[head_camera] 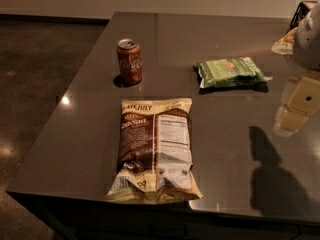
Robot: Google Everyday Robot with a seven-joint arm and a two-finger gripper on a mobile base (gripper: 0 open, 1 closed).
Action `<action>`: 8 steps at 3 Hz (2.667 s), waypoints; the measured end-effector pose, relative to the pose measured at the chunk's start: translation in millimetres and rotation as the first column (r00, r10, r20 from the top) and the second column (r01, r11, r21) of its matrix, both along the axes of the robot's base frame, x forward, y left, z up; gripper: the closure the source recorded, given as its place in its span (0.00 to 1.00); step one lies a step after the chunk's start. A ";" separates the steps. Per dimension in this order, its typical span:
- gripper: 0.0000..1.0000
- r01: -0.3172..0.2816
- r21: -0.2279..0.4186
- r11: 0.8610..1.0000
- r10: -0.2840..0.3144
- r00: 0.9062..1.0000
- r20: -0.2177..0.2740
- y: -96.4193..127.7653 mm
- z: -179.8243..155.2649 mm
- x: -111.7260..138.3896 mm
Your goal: Move brown chip bag near green jalapeno chip bag
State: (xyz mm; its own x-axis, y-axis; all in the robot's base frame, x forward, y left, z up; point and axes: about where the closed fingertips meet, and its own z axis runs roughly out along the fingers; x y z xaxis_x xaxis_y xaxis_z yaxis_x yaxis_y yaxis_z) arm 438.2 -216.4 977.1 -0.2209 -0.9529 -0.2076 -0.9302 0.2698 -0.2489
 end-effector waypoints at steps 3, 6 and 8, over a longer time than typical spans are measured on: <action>0.00 0.051 -0.023 0.998 -0.053 0.997 -0.054 32.3 -24.3 -18.9; 0.00 0.268 0.071 0.961 -0.250 0.948 -0.197 111.8 -84.0 -68.4; 0.00 0.305 0.111 0.946 -0.272 0.932 -0.241 152.2 -108.8 -92.1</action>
Offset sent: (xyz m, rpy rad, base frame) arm -0.0173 0.0273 -0.0227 -0.0124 0.0817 -0.0405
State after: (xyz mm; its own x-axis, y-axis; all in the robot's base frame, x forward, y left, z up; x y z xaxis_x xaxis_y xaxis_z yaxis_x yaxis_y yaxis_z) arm 346.1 -64.2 868.3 -0.5375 -0.8045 -0.2528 -0.8335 0.5523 0.0146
